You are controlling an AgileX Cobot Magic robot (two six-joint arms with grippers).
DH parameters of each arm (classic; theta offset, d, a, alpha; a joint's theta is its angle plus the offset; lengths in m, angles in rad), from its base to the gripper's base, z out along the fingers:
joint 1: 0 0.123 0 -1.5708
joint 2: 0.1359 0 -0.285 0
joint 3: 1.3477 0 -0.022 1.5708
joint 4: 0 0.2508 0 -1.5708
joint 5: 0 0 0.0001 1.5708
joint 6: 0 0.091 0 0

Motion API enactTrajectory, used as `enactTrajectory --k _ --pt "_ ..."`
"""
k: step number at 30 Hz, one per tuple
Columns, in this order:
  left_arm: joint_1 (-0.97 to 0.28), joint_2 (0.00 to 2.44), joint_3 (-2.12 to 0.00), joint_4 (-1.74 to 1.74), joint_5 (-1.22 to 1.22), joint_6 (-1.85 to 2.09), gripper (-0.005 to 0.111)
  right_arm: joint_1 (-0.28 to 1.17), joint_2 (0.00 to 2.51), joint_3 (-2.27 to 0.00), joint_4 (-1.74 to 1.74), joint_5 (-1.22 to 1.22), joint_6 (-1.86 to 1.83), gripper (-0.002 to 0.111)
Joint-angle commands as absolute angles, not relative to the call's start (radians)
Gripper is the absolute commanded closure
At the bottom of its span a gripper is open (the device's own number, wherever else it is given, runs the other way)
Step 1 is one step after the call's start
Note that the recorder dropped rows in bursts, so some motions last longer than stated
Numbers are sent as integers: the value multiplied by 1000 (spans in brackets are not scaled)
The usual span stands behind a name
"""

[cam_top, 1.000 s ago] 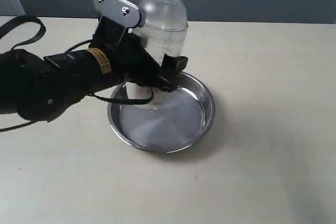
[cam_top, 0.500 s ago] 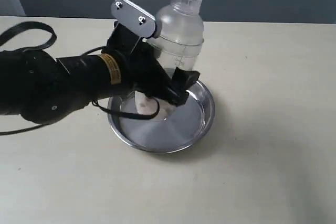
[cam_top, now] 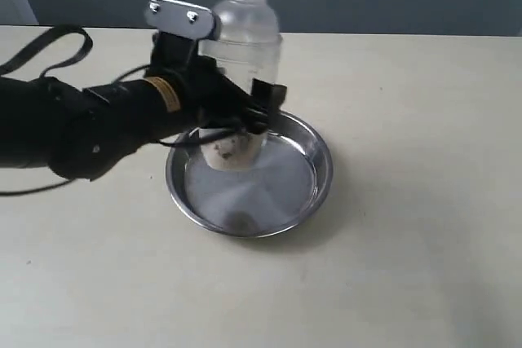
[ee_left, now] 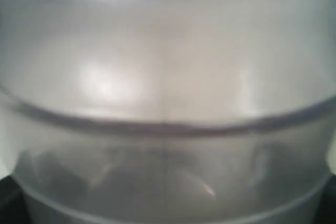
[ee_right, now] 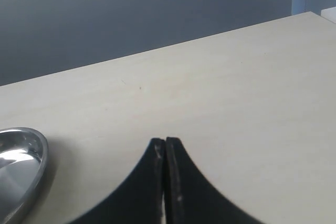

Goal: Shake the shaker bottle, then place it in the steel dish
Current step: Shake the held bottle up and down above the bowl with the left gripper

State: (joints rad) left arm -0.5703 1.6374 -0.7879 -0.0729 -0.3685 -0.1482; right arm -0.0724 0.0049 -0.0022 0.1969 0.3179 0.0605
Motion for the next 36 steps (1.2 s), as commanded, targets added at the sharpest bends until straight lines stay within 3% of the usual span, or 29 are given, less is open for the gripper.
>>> enactTrajectory --k 1,4,8,12,16,18,21,24,27,29,32,36 --pt "-640 1626 -795 387 -318 -204 106 -68 0 0 193 307 57 109" --pt "-540 1643 -814 -71 -424 -53 106 -68 0 0 193 307 57 109" --pt "-521 1453 -863 -10 -457 -28 106 -68 0 0 191 307 57 109" --pt "-506 1615 -766 -188 -472 -67 106 -68 0 0 191 307 57 109" --pt "-529 1444 -866 146 -562 -149 106 -68 0 0 191 307 57 109" --pt "-531 1352 -944 179 -430 -140 106 -68 0 0 191 307 57 109" --pt "-529 1499 -833 28 -331 -137 106 -68 0 0 191 307 57 109" --pt "-560 1648 -749 38 -513 -304 106 -68 0 0 191 307 57 109" --pt "-601 1506 -792 301 -627 -278 106 -68 0 0 191 307 57 109" --pt "-603 1470 -813 202 -570 -200 106 -68 0 0 191 307 57 109" --pt "-590 1645 -756 27 -568 -122 106 -68 0 0 191 307 57 109" --pt "-590 1552 -825 180 -583 -122 106 -68 0 0 191 307 57 109"
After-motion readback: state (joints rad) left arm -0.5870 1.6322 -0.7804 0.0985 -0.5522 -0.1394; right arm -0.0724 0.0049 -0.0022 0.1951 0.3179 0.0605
